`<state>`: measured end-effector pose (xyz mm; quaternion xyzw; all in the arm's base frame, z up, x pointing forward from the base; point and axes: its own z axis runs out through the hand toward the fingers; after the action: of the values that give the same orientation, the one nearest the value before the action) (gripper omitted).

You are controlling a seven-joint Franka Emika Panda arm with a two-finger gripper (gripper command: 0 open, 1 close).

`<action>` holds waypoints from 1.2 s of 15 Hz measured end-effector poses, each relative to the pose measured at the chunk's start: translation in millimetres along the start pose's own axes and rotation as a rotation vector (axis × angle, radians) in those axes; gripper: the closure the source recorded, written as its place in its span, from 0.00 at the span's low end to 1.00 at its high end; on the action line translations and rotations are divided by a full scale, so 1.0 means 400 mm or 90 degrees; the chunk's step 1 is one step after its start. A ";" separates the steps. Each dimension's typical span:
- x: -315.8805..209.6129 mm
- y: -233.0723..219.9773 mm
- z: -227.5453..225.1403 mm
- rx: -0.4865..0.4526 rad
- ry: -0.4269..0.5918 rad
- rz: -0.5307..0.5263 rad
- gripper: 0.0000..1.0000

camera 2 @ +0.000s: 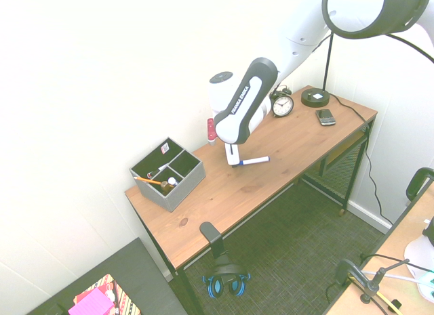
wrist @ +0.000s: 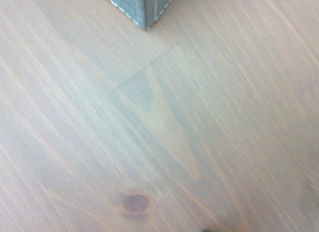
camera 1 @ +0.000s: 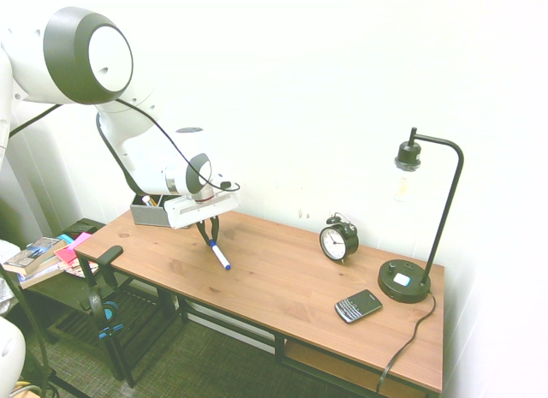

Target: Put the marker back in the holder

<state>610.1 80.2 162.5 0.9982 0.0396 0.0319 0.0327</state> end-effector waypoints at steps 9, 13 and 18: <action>0.094 -0.169 -0.340 0.092 0.051 0.220 1.00; 0.089 -0.312 -0.443 0.164 0.147 0.286 1.00; 0.027 -0.368 -0.415 0.241 0.295 0.393 1.00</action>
<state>598.3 238.0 318.5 0.9179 -0.2496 0.2560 -0.1723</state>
